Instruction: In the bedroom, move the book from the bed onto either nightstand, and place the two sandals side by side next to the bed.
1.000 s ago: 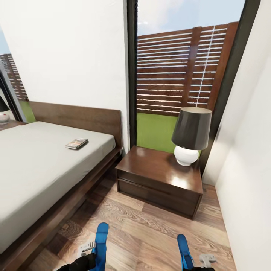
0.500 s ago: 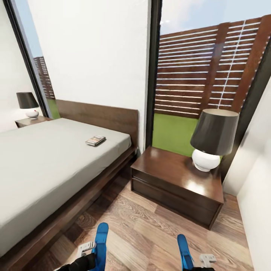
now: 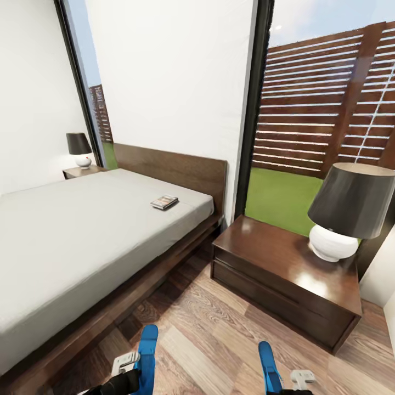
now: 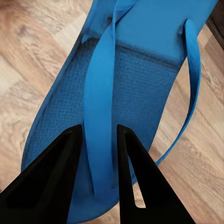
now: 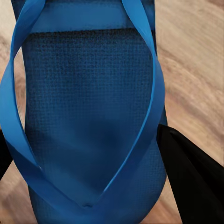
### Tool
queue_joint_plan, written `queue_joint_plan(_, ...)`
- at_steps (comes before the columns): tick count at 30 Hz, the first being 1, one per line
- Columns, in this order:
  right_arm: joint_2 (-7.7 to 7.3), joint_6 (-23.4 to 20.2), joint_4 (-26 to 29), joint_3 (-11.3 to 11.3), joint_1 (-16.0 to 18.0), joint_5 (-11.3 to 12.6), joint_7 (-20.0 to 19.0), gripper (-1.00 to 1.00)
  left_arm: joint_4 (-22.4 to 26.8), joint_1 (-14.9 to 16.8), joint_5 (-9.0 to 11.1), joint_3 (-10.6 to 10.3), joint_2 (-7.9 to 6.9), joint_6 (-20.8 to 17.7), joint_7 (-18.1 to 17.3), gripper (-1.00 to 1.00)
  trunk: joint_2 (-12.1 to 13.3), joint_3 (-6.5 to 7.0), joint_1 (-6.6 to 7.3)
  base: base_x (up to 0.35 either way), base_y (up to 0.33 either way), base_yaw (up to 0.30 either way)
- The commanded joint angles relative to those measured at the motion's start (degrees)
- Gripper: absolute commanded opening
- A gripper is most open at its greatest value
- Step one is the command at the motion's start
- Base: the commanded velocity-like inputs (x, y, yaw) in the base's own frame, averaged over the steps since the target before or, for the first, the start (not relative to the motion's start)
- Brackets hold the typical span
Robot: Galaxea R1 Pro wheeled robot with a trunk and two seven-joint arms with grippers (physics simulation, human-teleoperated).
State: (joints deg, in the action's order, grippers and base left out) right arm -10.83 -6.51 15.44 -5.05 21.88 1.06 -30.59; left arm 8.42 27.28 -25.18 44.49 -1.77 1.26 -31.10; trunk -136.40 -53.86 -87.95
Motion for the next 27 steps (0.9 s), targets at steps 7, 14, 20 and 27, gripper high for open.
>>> queue_joint_plan(7,0.02,-0.61,0.12,-0.49,0.00,0.17,-0.35,-1.00,0.01,0.05,-0.57,0.51,0.02,0.15,-0.19,-1.00,-0.02,-0.05,0.01,0.000,0.000,0.292)
queue_joint_plan(14,0.02,-0.61,0.12,-0.49,-0.01,0.17,-0.35,-1.00,-0.01,0.05,-0.57,0.51,0.01,0.14,-0.19,-1.00,-0.02,-0.05,0.01,0.000,0.000,0.292)
queue_joint_plan(20,0.02,-0.61,0.12,-0.49,-0.01,0.17,-0.35,-1.00,0.01,0.06,-0.57,0.51,0.01,0.14,-0.19,-1.00,-0.02,-0.05,0.01,0.000,0.000,0.292)
queue_joint_plan(27,0.02,-0.61,0.12,-0.49,0.00,0.17,-0.35,-1.00,0.00,0.04,-0.57,0.51,0.01,0.14,-0.19,-1.00,-0.02,-0.05,0.01,0.000,0.000,0.292)
